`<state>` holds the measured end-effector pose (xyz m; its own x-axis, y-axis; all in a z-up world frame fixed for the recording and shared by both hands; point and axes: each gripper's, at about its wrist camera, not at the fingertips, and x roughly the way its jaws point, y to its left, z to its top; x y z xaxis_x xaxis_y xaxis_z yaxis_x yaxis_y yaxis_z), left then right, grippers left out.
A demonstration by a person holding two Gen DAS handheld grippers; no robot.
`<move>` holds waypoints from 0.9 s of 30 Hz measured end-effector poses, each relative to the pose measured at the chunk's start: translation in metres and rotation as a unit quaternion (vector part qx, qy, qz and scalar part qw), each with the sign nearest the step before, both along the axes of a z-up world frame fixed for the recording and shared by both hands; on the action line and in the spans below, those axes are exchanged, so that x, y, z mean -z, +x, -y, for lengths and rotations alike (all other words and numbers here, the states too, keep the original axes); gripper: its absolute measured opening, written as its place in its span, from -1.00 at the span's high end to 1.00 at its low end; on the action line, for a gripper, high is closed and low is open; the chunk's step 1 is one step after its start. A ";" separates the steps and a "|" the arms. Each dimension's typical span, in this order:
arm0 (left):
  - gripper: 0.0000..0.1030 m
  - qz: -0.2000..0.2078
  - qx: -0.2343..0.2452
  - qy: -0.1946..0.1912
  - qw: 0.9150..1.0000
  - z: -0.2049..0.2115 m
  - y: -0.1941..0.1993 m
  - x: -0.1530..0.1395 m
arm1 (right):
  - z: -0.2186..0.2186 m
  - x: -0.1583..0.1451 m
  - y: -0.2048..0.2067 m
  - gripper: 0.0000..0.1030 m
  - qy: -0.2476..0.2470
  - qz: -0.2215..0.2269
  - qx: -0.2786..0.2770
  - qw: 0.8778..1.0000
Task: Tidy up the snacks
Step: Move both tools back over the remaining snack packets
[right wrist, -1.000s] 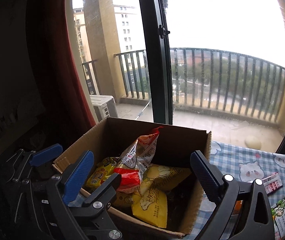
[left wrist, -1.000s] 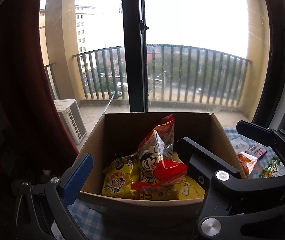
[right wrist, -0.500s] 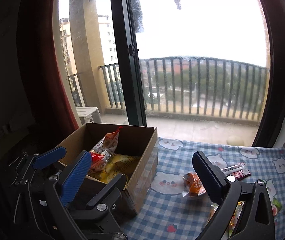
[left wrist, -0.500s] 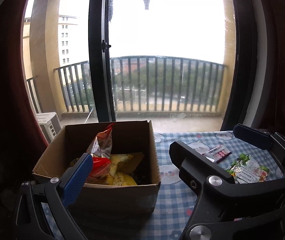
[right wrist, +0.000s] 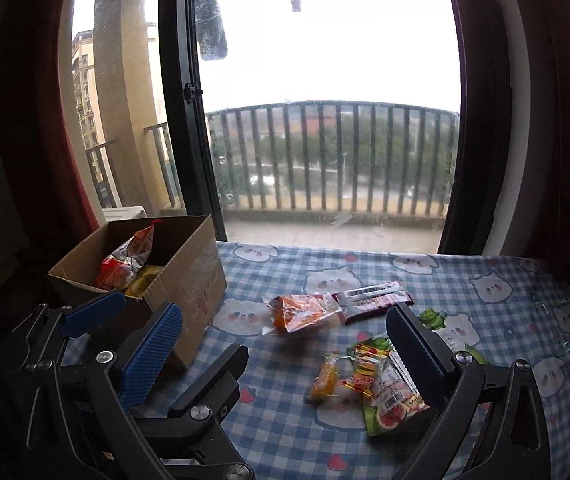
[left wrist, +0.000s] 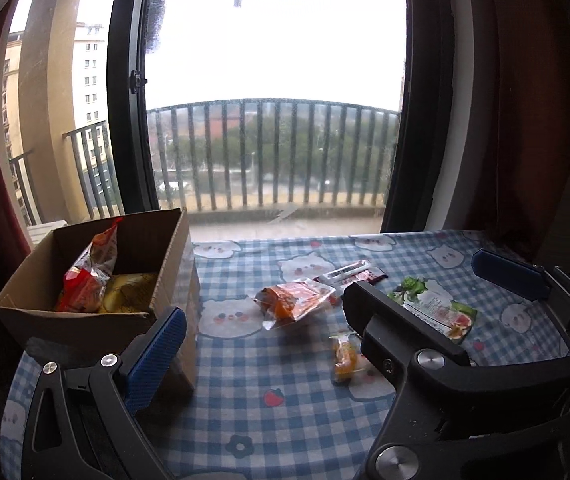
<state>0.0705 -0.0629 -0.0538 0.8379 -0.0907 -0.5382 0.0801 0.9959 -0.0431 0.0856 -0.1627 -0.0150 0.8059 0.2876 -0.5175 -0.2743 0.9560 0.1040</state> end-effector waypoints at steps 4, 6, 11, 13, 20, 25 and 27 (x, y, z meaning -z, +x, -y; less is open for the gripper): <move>-0.99 -0.027 0.021 -0.002 0.999 0.022 0.003 0.020 | 0.022 0.019 -0.005 -1.00 0.000 -0.009 0.026 1.000; -0.99 -0.035 0.031 0.006 0.999 0.033 0.006 0.031 | 0.034 0.032 -0.005 -1.00 0.001 -0.020 0.033 0.999; -0.99 -0.066 0.047 0.022 0.996 0.052 0.016 0.058 | 0.054 0.063 -0.001 -0.99 -0.007 -0.039 0.045 0.998; -0.99 -0.079 0.046 0.024 0.995 0.056 0.024 0.069 | 0.062 0.073 0.001 -0.99 -0.005 -0.042 0.049 0.998; -0.99 -0.124 0.033 0.028 0.991 0.065 0.053 0.101 | 0.092 0.108 0.019 -0.99 0.012 -0.078 0.082 0.994; -0.99 -0.139 0.038 0.054 0.988 0.078 0.073 0.116 | 0.107 0.127 0.038 -0.99 0.001 -0.095 0.104 0.990; -0.99 -0.136 0.038 0.069 0.988 0.083 0.080 0.120 | 0.111 0.133 0.044 -0.99 0.003 -0.101 0.110 0.989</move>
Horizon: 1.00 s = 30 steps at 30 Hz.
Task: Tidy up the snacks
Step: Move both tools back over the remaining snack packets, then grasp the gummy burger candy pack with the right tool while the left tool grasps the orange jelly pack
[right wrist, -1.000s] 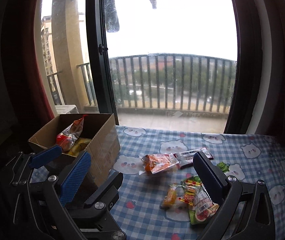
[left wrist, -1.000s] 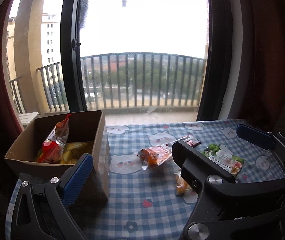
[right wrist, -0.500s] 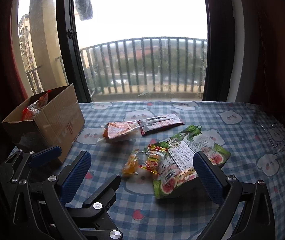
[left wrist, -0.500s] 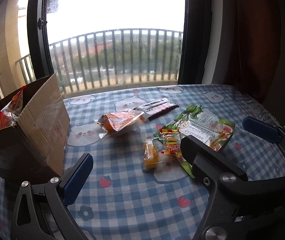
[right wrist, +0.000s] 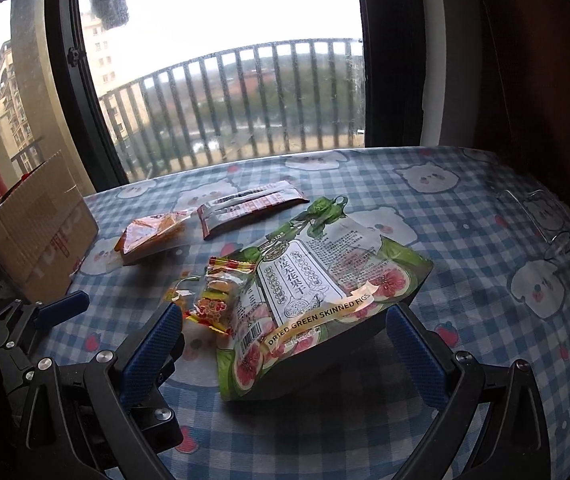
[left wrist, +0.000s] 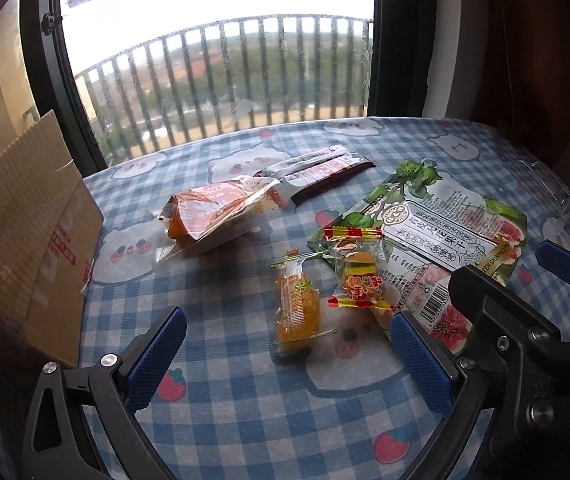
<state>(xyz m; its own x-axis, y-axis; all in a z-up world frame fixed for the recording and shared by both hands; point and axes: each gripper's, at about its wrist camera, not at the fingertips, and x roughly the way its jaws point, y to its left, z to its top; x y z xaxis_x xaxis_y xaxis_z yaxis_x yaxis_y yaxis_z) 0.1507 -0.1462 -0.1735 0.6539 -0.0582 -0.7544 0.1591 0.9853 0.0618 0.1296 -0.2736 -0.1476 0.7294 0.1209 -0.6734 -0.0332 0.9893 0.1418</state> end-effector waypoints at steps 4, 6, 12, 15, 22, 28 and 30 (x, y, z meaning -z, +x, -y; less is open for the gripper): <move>-0.94 -0.005 -0.017 0.018 1.000 0.000 0.015 0.007 | 0.002 0.005 0.009 -0.99 -0.001 -0.004 0.003 1.000; -0.82 -0.006 -0.027 0.016 0.999 -0.003 0.020 0.011 | 0.002 0.006 0.011 -0.99 -0.001 -0.002 0.001 1.000; -0.47 -0.041 -0.026 0.008 0.999 -0.005 0.033 0.030 | -0.007 0.009 0.017 -0.99 -0.033 -0.005 -0.005 0.999; -0.12 -0.033 -0.021 -0.004 0.999 -0.007 0.032 0.030 | -0.010 0.008 0.017 -0.99 -0.035 -0.004 -0.008 0.999; 0.43 -0.045 0.016 -0.019 0.999 -0.006 0.029 0.028 | -0.017 0.002 0.016 -0.99 -0.070 -0.005 0.005 0.998; 0.44 -0.039 0.030 -0.024 0.999 -0.016 0.021 0.020 | -0.024 -0.013 0.005 -0.99 -0.088 -0.001 0.026 0.996; 0.44 -0.034 0.029 -0.032 0.998 -0.022 0.017 0.013 | -0.029 -0.018 0.000 -0.99 -0.082 0.004 0.032 0.996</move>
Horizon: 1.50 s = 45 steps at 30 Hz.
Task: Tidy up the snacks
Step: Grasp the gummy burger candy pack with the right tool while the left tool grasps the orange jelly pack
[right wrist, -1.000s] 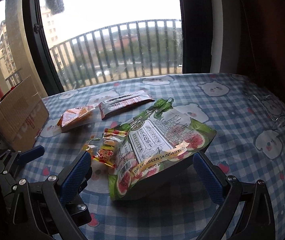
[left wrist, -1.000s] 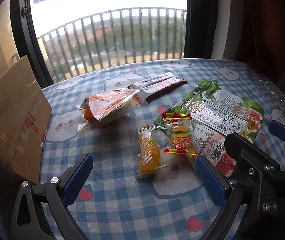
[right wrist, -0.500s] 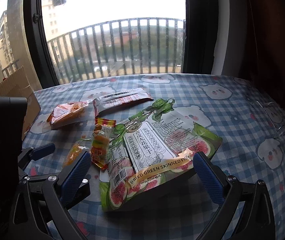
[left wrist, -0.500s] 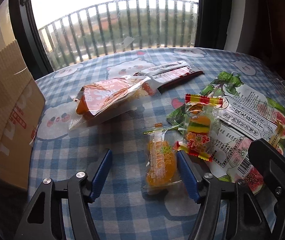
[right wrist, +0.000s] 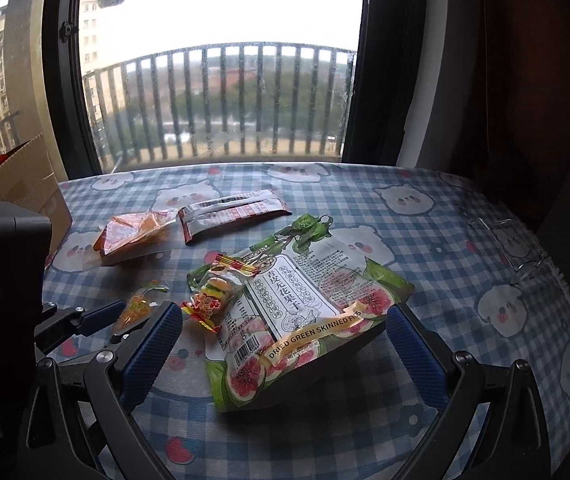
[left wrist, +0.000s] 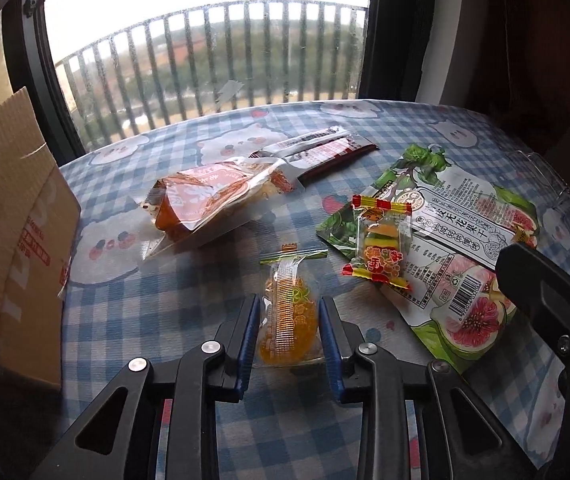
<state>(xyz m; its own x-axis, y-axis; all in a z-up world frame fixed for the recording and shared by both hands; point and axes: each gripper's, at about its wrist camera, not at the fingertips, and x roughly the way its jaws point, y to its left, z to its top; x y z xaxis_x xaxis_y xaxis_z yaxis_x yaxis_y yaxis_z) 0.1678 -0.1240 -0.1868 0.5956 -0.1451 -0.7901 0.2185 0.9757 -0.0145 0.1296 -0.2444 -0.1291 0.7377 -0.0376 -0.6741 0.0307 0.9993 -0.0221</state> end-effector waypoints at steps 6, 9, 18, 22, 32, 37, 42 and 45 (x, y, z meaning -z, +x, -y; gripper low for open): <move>0.43 0.020 -0.006 -0.002 1.000 -0.020 -0.005 -0.015 | -0.027 -0.010 0.002 -0.99 -0.006 0.021 -0.011 1.000; 0.44 0.018 -0.020 0.000 1.000 -0.032 0.000 -0.015 | -0.043 -0.007 0.011 -0.84 -0.013 0.025 -0.028 0.999; 0.44 0.000 -0.024 0.022 0.999 -0.041 0.018 0.005 | -0.058 0.023 0.048 -0.53 -0.009 -0.021 -0.051 0.998; 0.44 0.009 -0.016 0.043 0.999 -0.035 0.022 0.008 | -0.054 0.041 0.065 -0.40 0.002 -0.053 -0.051 0.997; 0.44 -0.005 -0.028 0.024 0.999 -0.039 0.031 0.014 | -0.057 0.060 0.071 0.21 -0.032 -0.051 -0.055 0.997; 0.44 -0.002 -0.024 0.034 0.999 -0.036 0.026 0.012 | -0.050 0.062 0.069 0.22 0.030 -0.065 -0.075 0.995; 0.44 -0.003 -0.023 0.034 0.999 -0.037 0.018 0.011 | -0.050 0.054 0.059 0.23 0.045 -0.059 -0.080 0.994; 0.44 -0.002 -0.024 0.030 0.999 -0.039 0.009 0.008 | -0.051 0.047 0.052 0.23 0.054 -0.054 -0.082 0.994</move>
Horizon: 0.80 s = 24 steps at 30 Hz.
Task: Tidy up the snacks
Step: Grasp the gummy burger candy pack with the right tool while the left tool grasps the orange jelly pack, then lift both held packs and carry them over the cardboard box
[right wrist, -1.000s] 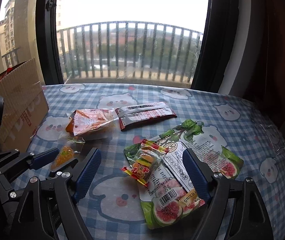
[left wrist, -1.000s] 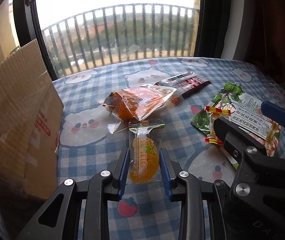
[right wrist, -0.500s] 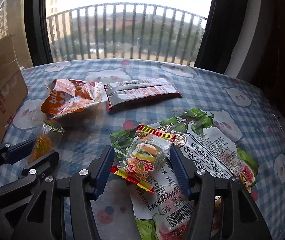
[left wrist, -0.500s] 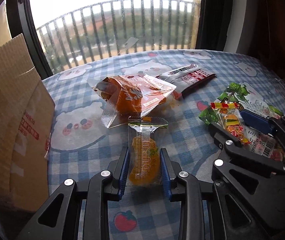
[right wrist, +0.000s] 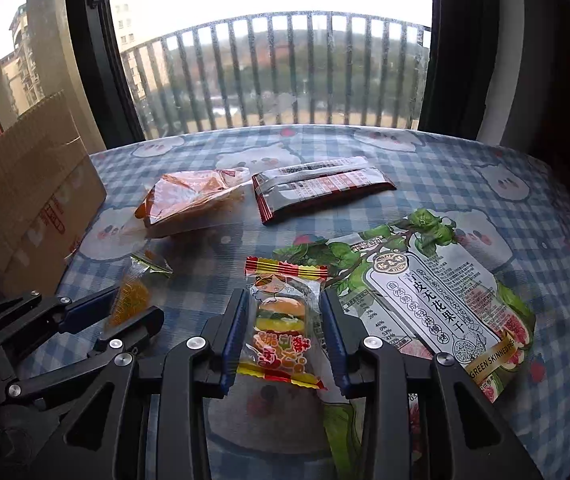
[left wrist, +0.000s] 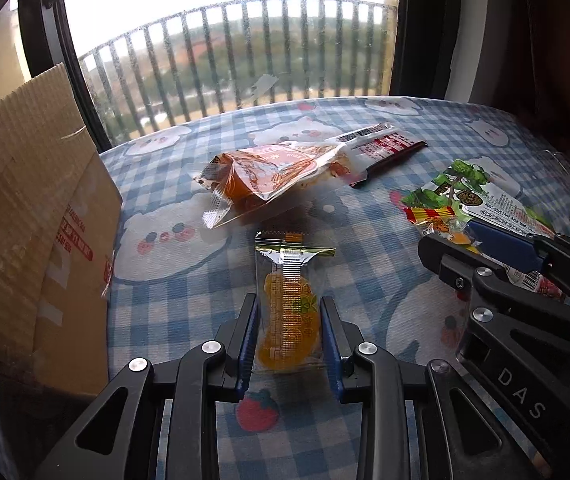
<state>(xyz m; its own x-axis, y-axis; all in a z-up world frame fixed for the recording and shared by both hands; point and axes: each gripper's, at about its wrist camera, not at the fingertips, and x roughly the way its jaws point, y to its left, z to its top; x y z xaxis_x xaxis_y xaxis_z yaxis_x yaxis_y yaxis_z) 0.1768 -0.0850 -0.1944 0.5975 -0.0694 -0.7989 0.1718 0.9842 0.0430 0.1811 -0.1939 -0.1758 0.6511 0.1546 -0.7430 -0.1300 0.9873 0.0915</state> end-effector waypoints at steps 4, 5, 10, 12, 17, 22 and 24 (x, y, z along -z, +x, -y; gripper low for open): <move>0.45 0.016 -0.003 -0.004 1.000 -0.002 -0.013 -0.012 | -0.005 -0.012 -0.012 0.23 0.003 0.009 -0.004 1.000; 0.45 0.020 -0.003 -0.006 1.000 -0.002 -0.016 -0.015 | -0.005 -0.015 -0.016 0.23 0.002 0.013 -0.002 1.000; 0.45 0.049 -0.004 -0.014 0.999 -0.003 -0.038 -0.039 | -0.007 -0.039 -0.036 0.23 -0.008 0.042 -0.002 0.999; 0.45 0.063 -0.003 -0.018 0.998 -0.006 -0.048 -0.051 | -0.008 -0.051 -0.046 0.23 -0.009 0.056 -0.002 0.998; 0.45 0.102 0.001 -0.018 0.995 -0.010 -0.073 -0.082 | -0.011 -0.082 -0.071 0.23 -0.010 0.093 -0.004 0.996; 0.45 0.137 -0.006 -0.019 0.990 -0.019 -0.093 -0.111 | -0.020 -0.112 -0.092 0.23 -0.007 0.128 -0.008 0.992; 0.45 0.150 -0.009 -0.019 0.988 -0.024 -0.100 -0.123 | -0.025 -0.124 -0.100 0.23 -0.006 0.142 -0.012 0.990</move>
